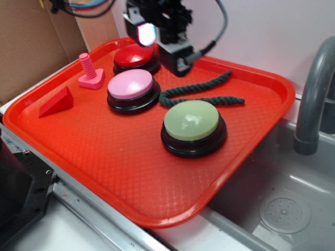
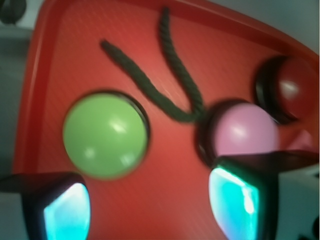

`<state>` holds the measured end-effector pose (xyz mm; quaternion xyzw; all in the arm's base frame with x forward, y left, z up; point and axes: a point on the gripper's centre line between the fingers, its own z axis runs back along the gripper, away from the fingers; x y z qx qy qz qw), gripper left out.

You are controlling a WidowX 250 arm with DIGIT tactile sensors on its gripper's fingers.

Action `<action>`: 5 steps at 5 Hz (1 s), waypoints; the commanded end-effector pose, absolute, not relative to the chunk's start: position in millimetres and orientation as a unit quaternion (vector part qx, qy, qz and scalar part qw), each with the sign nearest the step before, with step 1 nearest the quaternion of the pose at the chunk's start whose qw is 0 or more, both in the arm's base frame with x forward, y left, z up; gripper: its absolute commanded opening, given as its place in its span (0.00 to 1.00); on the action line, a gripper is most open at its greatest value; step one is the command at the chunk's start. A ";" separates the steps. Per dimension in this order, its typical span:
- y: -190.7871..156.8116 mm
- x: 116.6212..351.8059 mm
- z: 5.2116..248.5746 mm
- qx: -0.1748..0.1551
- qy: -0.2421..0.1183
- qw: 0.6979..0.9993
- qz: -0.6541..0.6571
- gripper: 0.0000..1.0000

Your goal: Push the green button.

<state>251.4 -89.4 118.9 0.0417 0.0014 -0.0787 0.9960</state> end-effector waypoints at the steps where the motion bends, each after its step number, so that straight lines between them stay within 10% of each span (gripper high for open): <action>1: -96.1 235.5 90.2 -0.012 -0.056 0.995 -0.087 1.00; 5: -103.3 260.2 75.2 0.006 -0.084 0.990 -0.109 1.00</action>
